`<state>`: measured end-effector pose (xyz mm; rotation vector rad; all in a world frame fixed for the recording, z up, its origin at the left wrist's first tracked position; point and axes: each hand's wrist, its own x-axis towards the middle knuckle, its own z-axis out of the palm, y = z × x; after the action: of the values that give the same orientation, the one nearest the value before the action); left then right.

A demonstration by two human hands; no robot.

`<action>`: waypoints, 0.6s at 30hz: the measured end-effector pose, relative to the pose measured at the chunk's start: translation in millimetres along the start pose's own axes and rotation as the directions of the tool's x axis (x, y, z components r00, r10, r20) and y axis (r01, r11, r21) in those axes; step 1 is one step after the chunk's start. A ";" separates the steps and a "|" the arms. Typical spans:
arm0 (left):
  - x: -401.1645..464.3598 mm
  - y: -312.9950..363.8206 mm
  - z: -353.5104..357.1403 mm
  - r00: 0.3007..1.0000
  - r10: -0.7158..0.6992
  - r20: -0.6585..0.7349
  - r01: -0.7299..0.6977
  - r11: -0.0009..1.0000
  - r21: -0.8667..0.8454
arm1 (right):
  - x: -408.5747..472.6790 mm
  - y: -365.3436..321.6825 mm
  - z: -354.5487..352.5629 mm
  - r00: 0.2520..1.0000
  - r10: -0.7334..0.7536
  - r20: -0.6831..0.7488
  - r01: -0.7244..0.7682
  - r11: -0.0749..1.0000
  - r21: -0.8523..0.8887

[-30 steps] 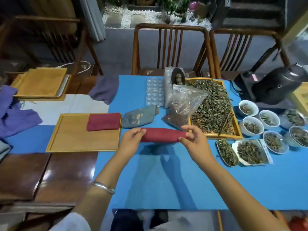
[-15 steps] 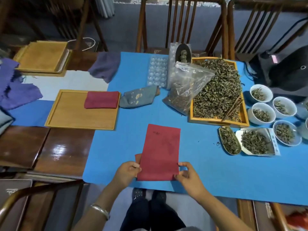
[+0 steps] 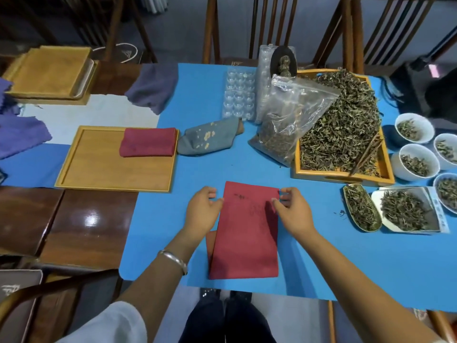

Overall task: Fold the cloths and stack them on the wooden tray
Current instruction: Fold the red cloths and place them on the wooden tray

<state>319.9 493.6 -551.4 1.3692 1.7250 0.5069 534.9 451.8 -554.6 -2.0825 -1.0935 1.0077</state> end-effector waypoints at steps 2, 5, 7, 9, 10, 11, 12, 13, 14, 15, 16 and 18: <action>11.3 6.2 10.0 0.999 0.042 -0.015 -0.043 0.999 -0.004 | 10.6 -3.4 12.9 0.999 -0.008 -0.039 0.009 1.000 0.000; 18.3 9.5 23.3 0.998 0.063 -0.024 -0.064 0.998 -0.014 | 15.3 -7.2 29.1 0.995 0.054 -0.082 -0.047 0.996 0.079; 18.3 7.9 28.1 0.999 0.032 0.010 -0.031 0.998 -0.058 | 13.5 -9.2 37.5 0.996 0.068 -0.059 -0.062 0.993 0.104; 16.9 4.3 29.4 0.998 0.038 0.046 -0.036 0.998 -0.044 | 8.5 -11.6 41.5 0.999 0.054 -0.004 -0.053 0.991 0.120; 16.0 2.3 29.5 0.996 0.061 0.057 -0.060 0.998 -0.031 | 5.6 -12.4 42.5 0.999 0.046 0.024 -0.049 0.989 0.138; 14.6 0.8 28.8 0.994 0.089 0.057 -0.088 0.996 -0.028 | 2.8 -13.1 42.2 0.998 0.044 0.045 -0.050 0.987 0.152; 13.5 0.2 27.9 0.993 0.110 0.049 -0.108 0.993 -0.038 | -0.4 -14.4 40.6 0.997 0.044 0.060 -0.053 0.985 0.167; 12.6 0.5 25.9 0.992 0.120 0.045 -0.117 0.991 -0.063 | -3.7 -16.1 38.0 0.996 0.045 0.078 -0.060 0.980 0.192; 11.9 1.8 23.7 0.992 0.116 0.056 -0.110 0.989 -0.101 | -7.3 -18.0 35.0 0.993 0.052 0.107 -0.076 0.968 0.240; 10.6 4.4 20.4 0.991 0.105 0.085 -0.091 0.985 -0.145 | -10.7 -19.7 31.5 0.987 0.062 0.148 -0.106 0.945 0.308; 9.0 7.5 16.8 0.987 0.091 0.130 -0.064 0.979 -0.194 | -14.4 -21.4 27.3 0.977 0.073 0.199 -0.145 0.915 0.377; 5.2 13.9 9.3 0.966 0.064 0.250 0.015 0.953 -0.303 | -22.4 -25.3 17.8 0.951 0.073 0.299 -0.212 0.860 0.464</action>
<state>335.3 501.0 -548.1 1.1792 1.3585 0.5557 501.1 447.8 -537.3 -1.6548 -0.7027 1.5065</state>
